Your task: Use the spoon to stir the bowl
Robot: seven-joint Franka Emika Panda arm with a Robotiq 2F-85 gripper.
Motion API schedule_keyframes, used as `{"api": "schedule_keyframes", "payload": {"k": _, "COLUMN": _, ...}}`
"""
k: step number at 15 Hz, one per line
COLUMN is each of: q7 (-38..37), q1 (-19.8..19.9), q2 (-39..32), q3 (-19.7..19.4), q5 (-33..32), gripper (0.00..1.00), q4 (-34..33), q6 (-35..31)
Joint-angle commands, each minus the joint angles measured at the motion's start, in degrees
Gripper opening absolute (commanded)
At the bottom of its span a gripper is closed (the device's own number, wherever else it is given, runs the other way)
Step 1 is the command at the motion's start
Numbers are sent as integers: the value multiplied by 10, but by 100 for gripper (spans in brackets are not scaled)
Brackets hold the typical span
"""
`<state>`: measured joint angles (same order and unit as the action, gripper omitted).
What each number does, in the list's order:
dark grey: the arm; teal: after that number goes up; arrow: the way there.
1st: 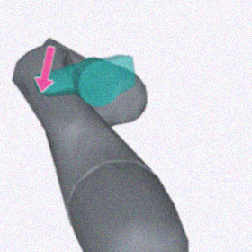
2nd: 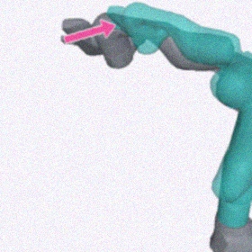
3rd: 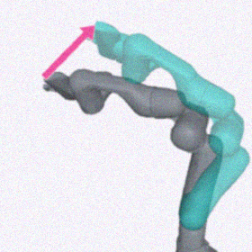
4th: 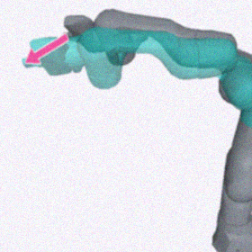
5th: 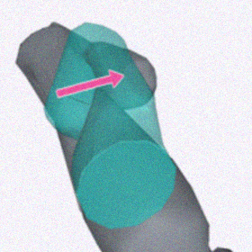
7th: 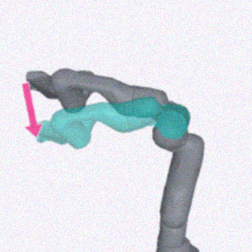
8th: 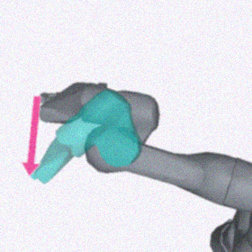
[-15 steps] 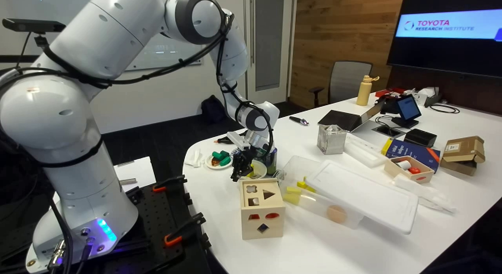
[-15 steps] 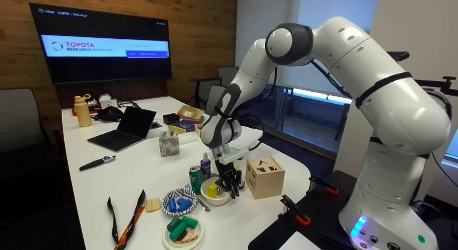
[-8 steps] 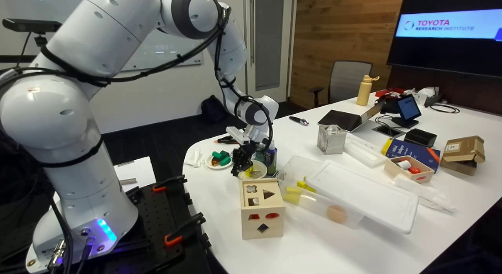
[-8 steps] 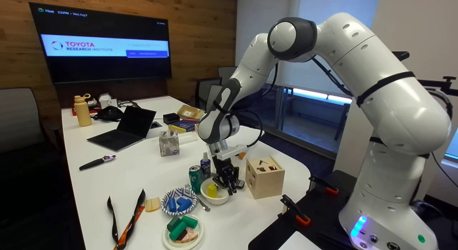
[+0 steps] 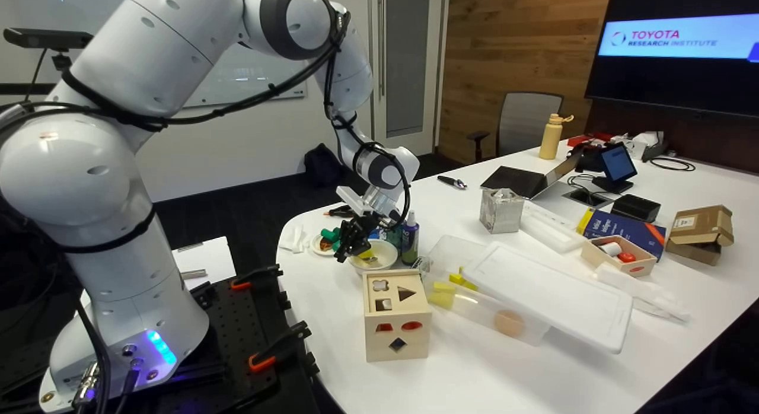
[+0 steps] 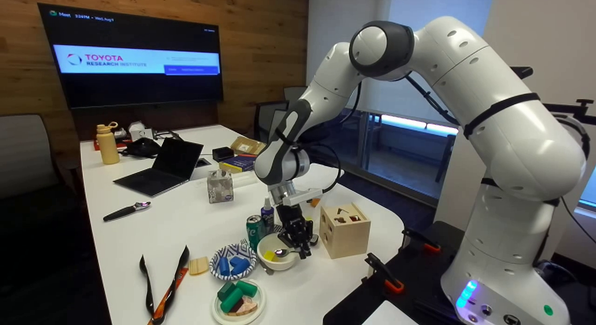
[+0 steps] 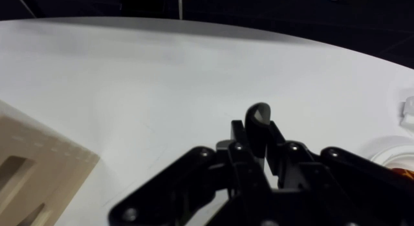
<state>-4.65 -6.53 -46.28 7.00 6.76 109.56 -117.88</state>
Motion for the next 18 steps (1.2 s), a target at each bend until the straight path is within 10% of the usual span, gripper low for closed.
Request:
{"api": "schedule_keyframes", "payload": {"k": 1, "q7": 49, "q1": 26, "q2": 15, "q3": 15, "q5": 34, "gripper": 5, "q4": 22, "q6": -6}}
{"api": "schedule_keyframes", "payload": {"k": 18, "q7": -9, "q1": -21, "q2": -14, "q3": -17, "q5": -31, "gripper": 5, "q4": -8, "q6": 12}}
